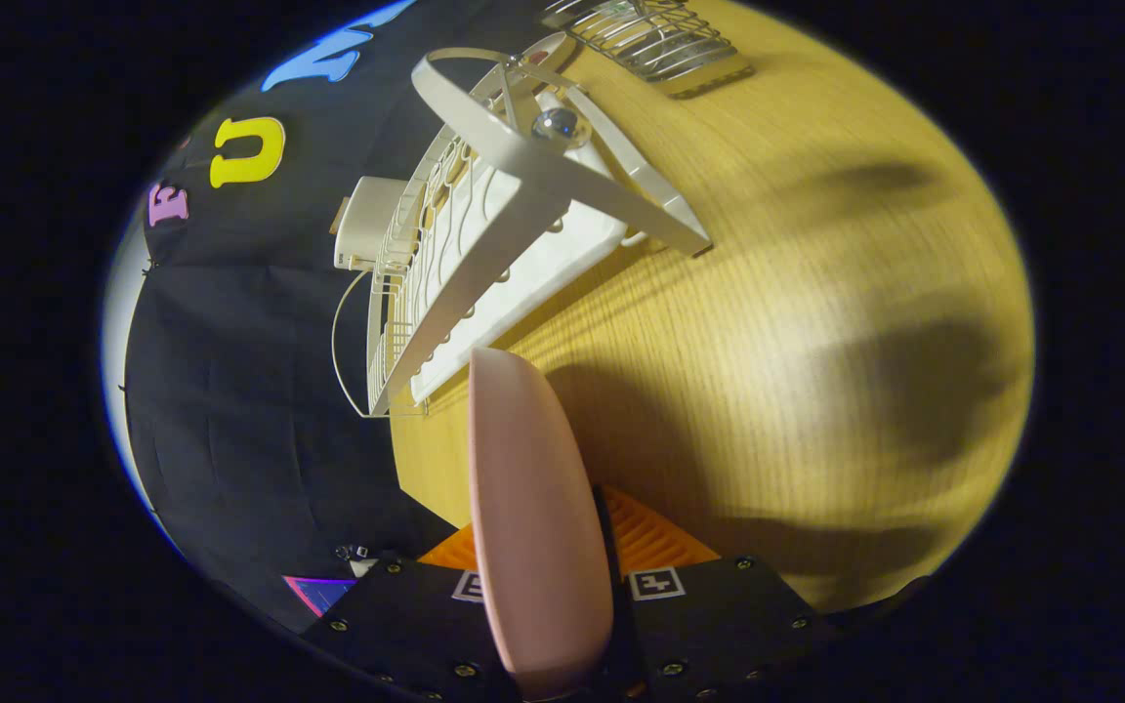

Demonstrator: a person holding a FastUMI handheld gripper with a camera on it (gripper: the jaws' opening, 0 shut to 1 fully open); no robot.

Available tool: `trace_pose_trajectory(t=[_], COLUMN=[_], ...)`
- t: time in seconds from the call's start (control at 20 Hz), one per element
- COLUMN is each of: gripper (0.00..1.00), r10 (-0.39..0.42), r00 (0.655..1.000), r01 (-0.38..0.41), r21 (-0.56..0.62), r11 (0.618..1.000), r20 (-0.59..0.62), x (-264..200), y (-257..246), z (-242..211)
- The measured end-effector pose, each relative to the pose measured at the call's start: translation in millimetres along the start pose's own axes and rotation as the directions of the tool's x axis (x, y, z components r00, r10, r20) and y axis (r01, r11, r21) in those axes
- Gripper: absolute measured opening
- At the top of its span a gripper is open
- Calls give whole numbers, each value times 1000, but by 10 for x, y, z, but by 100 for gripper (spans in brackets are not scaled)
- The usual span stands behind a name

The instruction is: Take the plate from the dish rack, then take the spoon from the basket and place it into the plate.

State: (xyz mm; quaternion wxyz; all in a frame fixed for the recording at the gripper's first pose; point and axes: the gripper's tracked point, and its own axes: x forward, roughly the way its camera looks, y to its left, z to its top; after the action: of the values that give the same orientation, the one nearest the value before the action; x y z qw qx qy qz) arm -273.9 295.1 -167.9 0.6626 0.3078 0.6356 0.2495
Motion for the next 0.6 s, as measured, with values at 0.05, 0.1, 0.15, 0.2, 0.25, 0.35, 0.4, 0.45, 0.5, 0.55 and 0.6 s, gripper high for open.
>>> trace_pose_trajectory(t=[0.05,0.1,0.15,0.2,0.25,0.35,0.4,0.45,0.5,0.55,0.6], gripper=[37,37,37,37,43,47,47,47,47,47,47], r10=[5,-7,-15,-25,-34,-68,-82,-94,-103,-108,-109], r00=[1000,1000,1000,999,999,997,996,994,993,992,991], r01=[-5,7,15,25,34,69,83,95,105,110,112], r21=[7,8,11,11,9,-6,-17,-26,-33,-36,-38], r11=[1000,1000,1000,1000,999,998,996,995,994,993,993], r20=[1,7,12,24,30,38,45,53,60,67,72], x=[2,22,-8,-9,-54,-117,-174,-242,-286,-322,-356], y=[12,-5,-19,-28,-45,-128,-168,-208,-244,-284,-311], z=[8,13,45,73,87,125,165,190,212,229,259])
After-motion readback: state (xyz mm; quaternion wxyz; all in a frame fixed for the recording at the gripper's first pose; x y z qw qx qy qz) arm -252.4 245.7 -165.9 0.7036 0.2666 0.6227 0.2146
